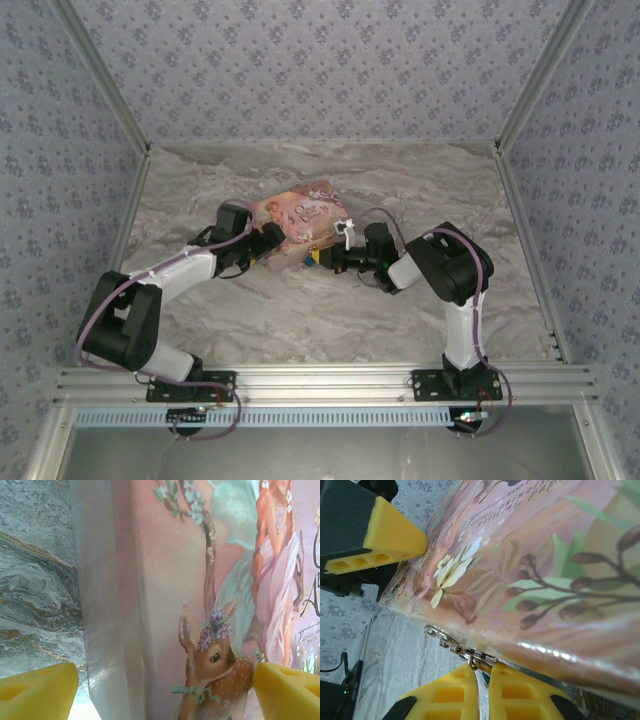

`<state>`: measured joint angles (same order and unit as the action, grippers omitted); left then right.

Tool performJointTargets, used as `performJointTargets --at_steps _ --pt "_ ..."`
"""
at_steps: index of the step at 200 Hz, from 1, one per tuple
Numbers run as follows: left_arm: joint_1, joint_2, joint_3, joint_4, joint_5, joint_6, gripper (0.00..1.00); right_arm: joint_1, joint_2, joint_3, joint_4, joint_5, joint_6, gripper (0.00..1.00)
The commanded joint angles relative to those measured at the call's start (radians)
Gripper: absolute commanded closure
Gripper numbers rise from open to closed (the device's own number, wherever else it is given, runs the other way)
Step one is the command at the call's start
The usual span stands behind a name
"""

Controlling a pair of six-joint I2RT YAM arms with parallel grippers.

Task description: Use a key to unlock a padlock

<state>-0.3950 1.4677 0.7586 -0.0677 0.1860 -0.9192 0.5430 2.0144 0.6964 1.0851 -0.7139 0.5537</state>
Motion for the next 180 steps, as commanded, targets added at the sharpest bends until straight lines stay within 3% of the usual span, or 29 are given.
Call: performJointTargets --at_steps 1,29,123,180 --pt "-0.011 0.006 -0.035 -0.059 0.000 0.005 0.10 0.007 -0.007 0.016 0.066 -0.007 0.012 0.94" --pt "-0.011 0.002 -0.042 -0.057 -0.006 0.005 0.10 -0.006 -0.009 0.002 0.074 0.010 0.023 1.00" --pt "-0.018 -0.022 -0.079 -0.051 -0.012 -0.018 0.10 -0.035 -0.054 -0.045 0.107 0.072 0.068 1.00" --pt "-0.051 -0.059 -0.116 -0.047 -0.023 -0.055 0.10 -0.044 -0.055 -0.059 0.176 0.105 0.182 1.00"
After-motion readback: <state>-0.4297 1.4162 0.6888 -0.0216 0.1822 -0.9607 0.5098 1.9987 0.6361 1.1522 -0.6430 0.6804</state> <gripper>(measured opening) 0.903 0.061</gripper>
